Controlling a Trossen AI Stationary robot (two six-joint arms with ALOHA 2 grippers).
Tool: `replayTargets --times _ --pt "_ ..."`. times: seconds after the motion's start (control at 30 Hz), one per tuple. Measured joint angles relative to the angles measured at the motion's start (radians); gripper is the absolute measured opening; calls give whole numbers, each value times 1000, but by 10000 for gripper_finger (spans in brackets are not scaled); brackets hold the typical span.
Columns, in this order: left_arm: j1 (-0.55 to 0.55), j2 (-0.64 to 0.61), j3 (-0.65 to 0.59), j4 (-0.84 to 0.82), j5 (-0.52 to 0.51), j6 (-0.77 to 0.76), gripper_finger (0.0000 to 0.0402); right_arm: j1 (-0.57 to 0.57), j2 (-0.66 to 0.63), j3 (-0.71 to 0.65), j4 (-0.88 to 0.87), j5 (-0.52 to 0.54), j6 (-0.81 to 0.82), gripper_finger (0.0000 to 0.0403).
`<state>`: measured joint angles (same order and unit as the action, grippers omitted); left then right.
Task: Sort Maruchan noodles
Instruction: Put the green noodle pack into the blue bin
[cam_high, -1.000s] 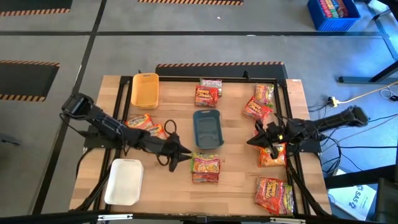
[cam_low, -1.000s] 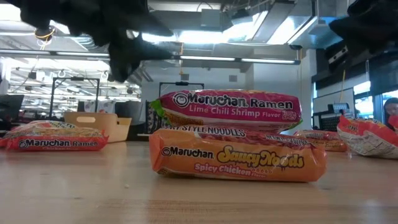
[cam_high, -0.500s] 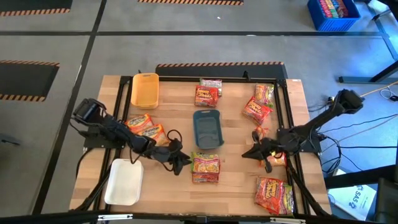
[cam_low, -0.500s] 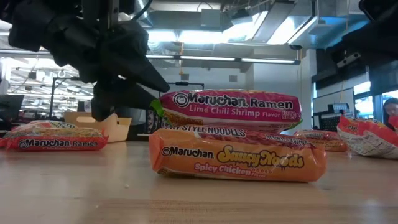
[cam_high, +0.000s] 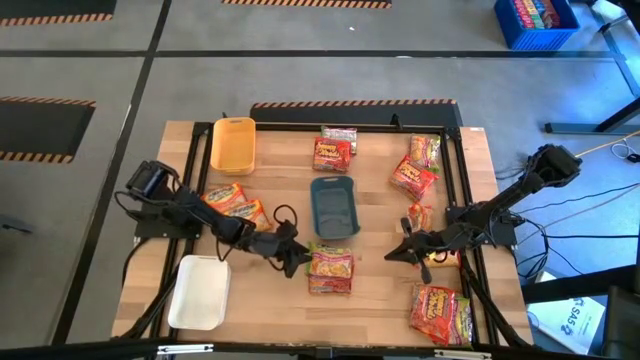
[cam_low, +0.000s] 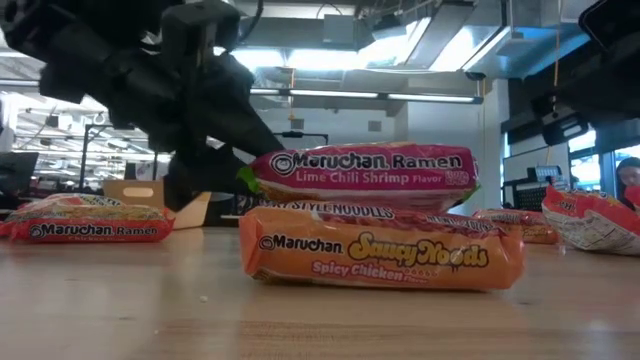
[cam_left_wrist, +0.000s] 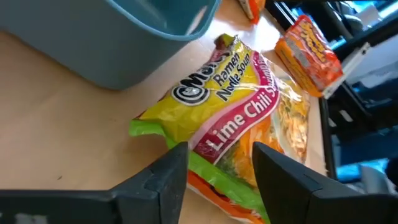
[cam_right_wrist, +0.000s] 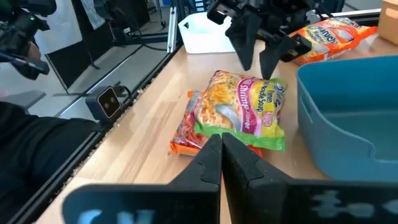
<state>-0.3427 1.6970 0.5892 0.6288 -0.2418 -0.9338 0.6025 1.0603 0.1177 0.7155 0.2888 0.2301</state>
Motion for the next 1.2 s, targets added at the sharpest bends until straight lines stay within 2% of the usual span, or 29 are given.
replayTargets --times 0.1,0.3,0.53,0.8,0.93,1.07,1.2 --pt "28 0 0 10 89 -15 191 0 0 0 1 7 0 0" --pt "10 0 0 12 110 -141 194 0 68 82 -23 -1 -38 0" --pt "-39 0 0 0 43 -260 194 -1 257 292 -238 -7 -106 0" --pt "-87 0 0 -29 5 -366 192 -1 432 464 -377 197 -158 0" --pt "-99 0 0 -43 15 -393 191 -2 477 501 -396 275 -178 0" --pt "-116 0 0 -44 17 -423 191 -21 501 511 -395 258 -182 0" --pt "-125 4 0 -59 -29 -428 191 -36 528 511 -374 249 -182 0"
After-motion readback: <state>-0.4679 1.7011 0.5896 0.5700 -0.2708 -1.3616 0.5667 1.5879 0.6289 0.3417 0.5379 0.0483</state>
